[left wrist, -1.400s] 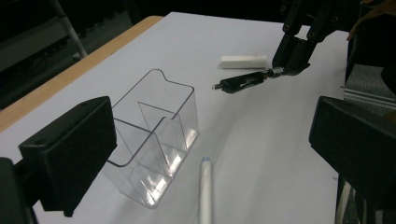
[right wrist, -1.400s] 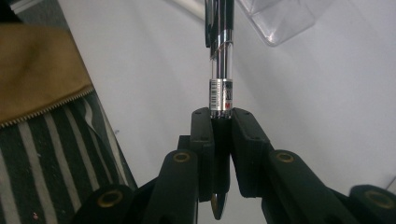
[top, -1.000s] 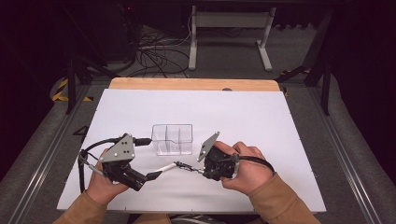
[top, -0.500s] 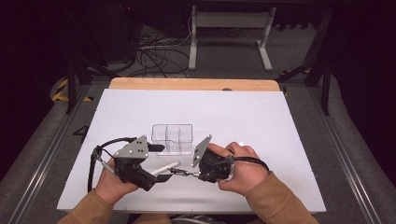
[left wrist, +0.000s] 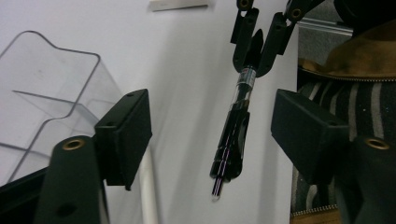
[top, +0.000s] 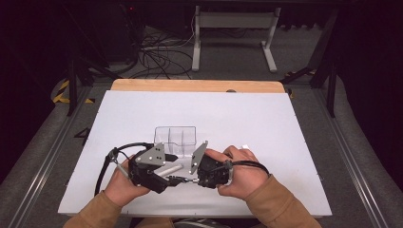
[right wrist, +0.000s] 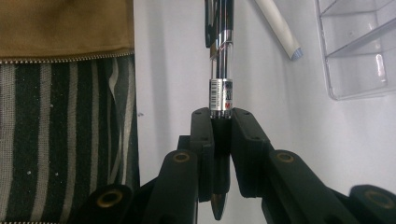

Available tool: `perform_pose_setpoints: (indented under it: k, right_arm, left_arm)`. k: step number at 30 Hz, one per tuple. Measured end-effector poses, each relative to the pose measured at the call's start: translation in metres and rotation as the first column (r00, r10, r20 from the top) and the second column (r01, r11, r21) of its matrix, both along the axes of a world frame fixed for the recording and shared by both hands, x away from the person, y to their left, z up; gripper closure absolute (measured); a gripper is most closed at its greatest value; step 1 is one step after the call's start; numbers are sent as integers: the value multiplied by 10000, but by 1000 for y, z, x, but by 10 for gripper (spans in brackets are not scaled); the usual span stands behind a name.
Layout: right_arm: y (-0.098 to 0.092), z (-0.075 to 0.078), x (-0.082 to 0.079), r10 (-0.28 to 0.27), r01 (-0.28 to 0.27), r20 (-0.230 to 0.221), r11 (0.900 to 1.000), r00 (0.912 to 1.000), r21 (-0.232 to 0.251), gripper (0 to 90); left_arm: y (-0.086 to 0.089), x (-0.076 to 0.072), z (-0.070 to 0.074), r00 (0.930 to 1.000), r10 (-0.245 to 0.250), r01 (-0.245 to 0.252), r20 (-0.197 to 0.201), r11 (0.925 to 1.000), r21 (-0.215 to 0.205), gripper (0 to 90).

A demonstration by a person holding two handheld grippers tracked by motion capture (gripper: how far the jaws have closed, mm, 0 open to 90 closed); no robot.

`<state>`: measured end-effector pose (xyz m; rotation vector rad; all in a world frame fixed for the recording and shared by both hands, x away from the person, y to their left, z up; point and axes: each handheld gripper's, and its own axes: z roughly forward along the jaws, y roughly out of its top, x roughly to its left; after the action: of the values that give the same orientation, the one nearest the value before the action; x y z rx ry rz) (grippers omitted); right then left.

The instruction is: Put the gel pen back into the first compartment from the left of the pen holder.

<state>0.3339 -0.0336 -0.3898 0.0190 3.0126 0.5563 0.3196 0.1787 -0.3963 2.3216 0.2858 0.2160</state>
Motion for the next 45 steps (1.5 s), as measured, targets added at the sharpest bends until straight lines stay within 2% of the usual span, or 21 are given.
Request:
perform_pose_setpoints:
  k: [4, 10, 13, 16, 17, 22, 25, 32, 37, 40, 41, 42, 45]
  right_arm:
    - [3, 0, 0, 169, -168, 76, 9999, 9998, -23, 799]
    - [6, 0, 1, 252, -252, 107, 9997, 9996, -3, 799]
    - [7, 0, 0, 219, -219, 45, 9998, 9998, 24, 799]
    - [6, 2, -1, 241, -243, 98, 9996, 9997, 127, 799]
    - [6, 2, 0, 281, -283, 119, 9995, 9995, 153, 799]
    - [6, 3, -1, 303, -305, 76, 9992, 9995, 245, 799]
    - [6, 4, -1, 342, -344, 72, 9988, 9994, 355, 799]
    - [6, 4, -2, 419, -422, 100, 9985, 9991, 359, 799]
    - [7, 3, -2, 530, -534, 142, 9980, 9985, 339, 798]
    - [6, 4, -3, 415, -419, 95, 9980, 9991, 470, 796]
    - [6, 4, -1, 580, -591, 200, 9964, 9981, 613, 796]
    - [6, 5, -3, 433, -438, 109, 9975, 9990, 551, 797]
    - [5, 5, -4, 484, -493, 159, 9971, 9987, 580, 799]
  left_arm:
    - [-8, 2, -4, 9994, -284, 289, -191, 9992, 289, 369]
    - [-21, 3, -10, 9962, -731, 768, -483, 9938, 799, 460]
    - [-26, 2, -12, 9941, -887, 943, -626, 9912, 925, 547]
    - [-29, 2, -14, 9935, -971, 1035, -590, 9876, 1182, 594]
    - [-31, 1, -15, 9929, -962, 1045, -698, 9863, 1276, 609]
    - [-35, 1, -18, 9936, -1034, 1095, -463, 9812, 1590, 687]
    - [-36, 1, -19, 9937, -1018, 1084, -462, 9784, 1760, 729]
    - [-39, 1, -23, 9935, -1065, 1123, -389, 9725, 2041, 757]
    - [-40, -1, -23, 9928, -1108, 1184, -452, 9647, 2351, 766]
    - [-41, 1, -24, 9922, -1158, 1238, -469, 9620, 2433, 769]
    - [-41, 1, -25, 9925, -1142, 1215, -440, 9618, 2452, 769]
    - [-41, 1, -25, 9921, -1160, 1245, -484, 9598, 2516, 769]
    - [-42, 1, -26, 9919, -1162, 1252, -502, 9593, 2530, 770]
